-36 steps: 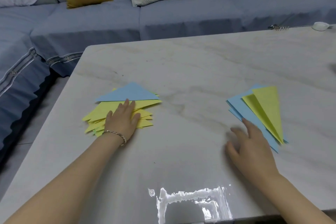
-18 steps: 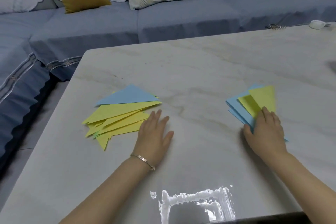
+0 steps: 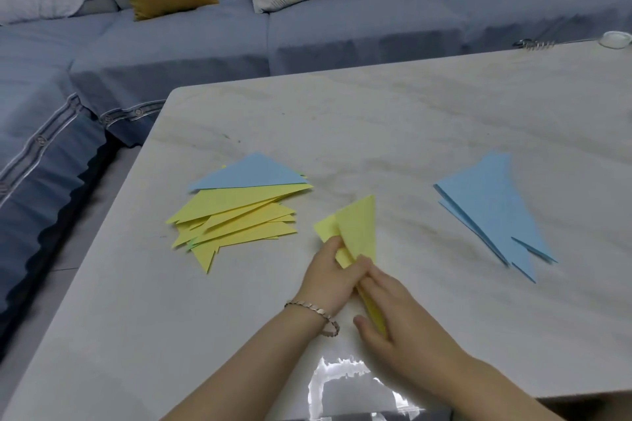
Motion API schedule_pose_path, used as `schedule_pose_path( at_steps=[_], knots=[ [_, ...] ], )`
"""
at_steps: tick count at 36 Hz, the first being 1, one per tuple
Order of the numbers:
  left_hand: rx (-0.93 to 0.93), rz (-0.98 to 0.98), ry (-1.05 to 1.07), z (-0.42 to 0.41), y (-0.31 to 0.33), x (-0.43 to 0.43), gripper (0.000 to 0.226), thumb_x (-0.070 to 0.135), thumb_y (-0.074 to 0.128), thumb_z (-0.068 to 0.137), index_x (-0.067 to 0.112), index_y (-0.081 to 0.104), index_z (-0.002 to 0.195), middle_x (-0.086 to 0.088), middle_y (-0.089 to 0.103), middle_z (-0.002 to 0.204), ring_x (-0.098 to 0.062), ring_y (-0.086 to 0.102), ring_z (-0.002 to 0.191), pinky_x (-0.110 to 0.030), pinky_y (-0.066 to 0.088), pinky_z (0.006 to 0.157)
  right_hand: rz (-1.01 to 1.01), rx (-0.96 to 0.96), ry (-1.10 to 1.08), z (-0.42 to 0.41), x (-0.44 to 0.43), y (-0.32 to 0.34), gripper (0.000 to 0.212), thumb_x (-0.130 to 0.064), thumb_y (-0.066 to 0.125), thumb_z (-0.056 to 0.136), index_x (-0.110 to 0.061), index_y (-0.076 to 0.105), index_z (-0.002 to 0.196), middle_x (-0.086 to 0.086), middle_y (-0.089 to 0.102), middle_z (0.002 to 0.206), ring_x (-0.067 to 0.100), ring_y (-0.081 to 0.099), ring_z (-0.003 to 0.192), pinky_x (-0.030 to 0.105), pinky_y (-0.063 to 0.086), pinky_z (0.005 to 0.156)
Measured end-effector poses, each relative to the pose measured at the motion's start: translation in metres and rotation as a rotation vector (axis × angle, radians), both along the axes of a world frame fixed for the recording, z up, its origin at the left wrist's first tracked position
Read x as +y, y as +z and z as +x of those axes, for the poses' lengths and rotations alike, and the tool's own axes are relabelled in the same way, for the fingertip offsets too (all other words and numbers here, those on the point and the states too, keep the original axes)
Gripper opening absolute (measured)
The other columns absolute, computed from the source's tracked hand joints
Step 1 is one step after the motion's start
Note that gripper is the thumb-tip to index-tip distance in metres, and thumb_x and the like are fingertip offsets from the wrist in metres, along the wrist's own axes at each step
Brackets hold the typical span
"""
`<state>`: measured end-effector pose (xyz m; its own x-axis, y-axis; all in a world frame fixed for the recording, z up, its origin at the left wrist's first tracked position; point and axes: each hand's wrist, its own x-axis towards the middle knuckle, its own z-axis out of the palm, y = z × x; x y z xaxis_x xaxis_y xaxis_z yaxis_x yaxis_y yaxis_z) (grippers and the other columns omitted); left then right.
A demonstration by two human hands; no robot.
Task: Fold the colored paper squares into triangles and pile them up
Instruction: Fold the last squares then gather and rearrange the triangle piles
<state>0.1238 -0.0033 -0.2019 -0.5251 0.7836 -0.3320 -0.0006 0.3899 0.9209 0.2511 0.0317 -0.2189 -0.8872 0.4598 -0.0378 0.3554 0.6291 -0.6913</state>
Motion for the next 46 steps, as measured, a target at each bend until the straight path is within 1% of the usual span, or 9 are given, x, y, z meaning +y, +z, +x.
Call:
schedule_pose_path(
  at_steps=[5, 10, 15, 20, 24, 28, 32, 38, 46],
  knots=[
    [0.396, -0.079, -0.099, -0.022, -0.003, 0.002, 0.027, 0.002, 0.049, 0.085, 0.009, 0.053, 0.111, -0.01, 0.06, 0.105, -0.025, 0.056, 0.093, -0.027, 0.042, 0.075, -0.07, 0.033, -0.014, 0.009, 0.011, -0.003, 0.048, -0.053, 0.035, 0.08, -0.034, 0.059, 0.118, -0.032, 0.023, 0.137, -0.011, 0.032, 0.126, -0.001, 0.016, 0.098],
    [0.463, -0.19, -0.385, -0.048, 0.005, 0.013, 0.059, 0.009, 0.047, 0.085, 0.027, 0.023, 0.135, -0.004, 0.056, 0.106, -0.018, 0.057, 0.081, -0.023, 0.047, 0.068, 0.183, 0.076, -0.053, 0.017, 0.031, -0.01, 0.048, -0.042, 0.036, 0.083, -0.021, 0.063, 0.116, -0.013, 0.043, 0.136, 0.0, 0.036, 0.123, 0.003, 0.017, 0.103],
    [0.78, -0.216, -0.467, -0.058, -0.007, 0.022, 0.077, 0.012, 0.052, 0.088, 0.027, 0.004, 0.146, -0.008, 0.03, 0.142, -0.024, 0.041, 0.123, -0.026, 0.034, 0.097, 0.467, -0.042, 0.037, 0.007, 0.037, -0.03, 0.05, -0.043, 0.024, 0.098, -0.015, 0.054, 0.127, 0.004, 0.051, 0.136, 0.022, 0.048, 0.125, 0.037, 0.038, 0.098],
    [1.123, -0.205, -0.395, -0.04, -0.019, 0.003, 0.084, 0.017, 0.061, 0.084, 0.013, 0.005, 0.147, -0.013, 0.011, 0.152, -0.023, 0.017, 0.14, -0.025, 0.016, 0.112, 0.544, -0.162, 0.084, -0.01, 0.03, -0.039, 0.071, -0.048, 0.004, 0.098, -0.015, 0.063, 0.119, -0.001, 0.06, 0.126, 0.016, 0.057, 0.116, 0.028, 0.046, 0.091],
    [1.15, -0.089, -0.378, -0.022, -0.043, -0.025, 0.087, 0.021, 0.079, 0.058, -0.002, 0.036, 0.13, -0.017, 0.053, 0.13, -0.023, 0.051, 0.121, -0.027, 0.046, 0.092, 0.536, -0.197, 0.07, -0.017, 0.025, -0.045, 0.072, -0.051, 0.006, 0.096, -0.015, 0.065, 0.117, 0.0, 0.06, 0.125, 0.018, 0.057, 0.116, 0.028, 0.045, 0.094],
    [1.029, -0.262, -0.6, -0.012, -0.05, -0.038, 0.07, 0.037, 0.008, 0.082, 0.009, 0.015, 0.146, 0.0, 0.022, 0.152, -0.009, 0.023, 0.14, -0.016, 0.01, 0.111, 0.5, -0.162, 0.059, -0.017, 0.025, -0.05, 0.069, -0.057, 0.013, 0.095, -0.014, 0.057, 0.127, -0.002, 0.055, 0.132, 0.017, 0.049, 0.124, 0.024, 0.032, 0.104],
    [1.081, -0.284, -0.589, -0.017, -0.06, -0.042, 0.052, 0.032, 0.012, 0.098, 0.02, 0.056, 0.124, 0.012, 0.06, 0.124, -0.002, 0.055, 0.115, -0.021, 0.045, 0.093, 0.503, -0.195, 0.039, -0.013, 0.025, -0.044, 0.07, -0.059, 0.013, 0.095, -0.016, 0.058, 0.126, -0.005, 0.055, 0.132, 0.011, 0.049, 0.123, 0.025, 0.04, 0.098],
    [1.177, -0.335, -0.612, -0.021, -0.067, -0.05, 0.055, 0.046, 0.007, 0.098, 0.021, 0.039, 0.134, 0.008, 0.046, 0.14, -0.009, 0.031, 0.131, -0.028, 0.011, 0.108, 0.538, -0.23, -0.04, 0.0, 0.03, -0.045, 0.074, -0.059, 0.013, 0.094, -0.011, 0.062, 0.12, 0.002, 0.056, 0.131, 0.014, 0.047, 0.124, 0.024, 0.026, 0.102],
    [1.217, -0.332, -0.548, -0.017, -0.073, -0.052, 0.058, 0.051, 0.006, 0.096, 0.022, 0.038, 0.136, 0.009, 0.043, 0.142, -0.012, 0.034, 0.133, -0.032, 0.014, 0.106, 0.581, -0.302, -0.197, 0.034, 0.058, -0.041, 0.076, -0.055, 0.01, 0.095, -0.007, 0.063, 0.118, 0.008, 0.059, 0.127, 0.022, 0.057, 0.116, 0.03, 0.022, 0.104]
  ],
)
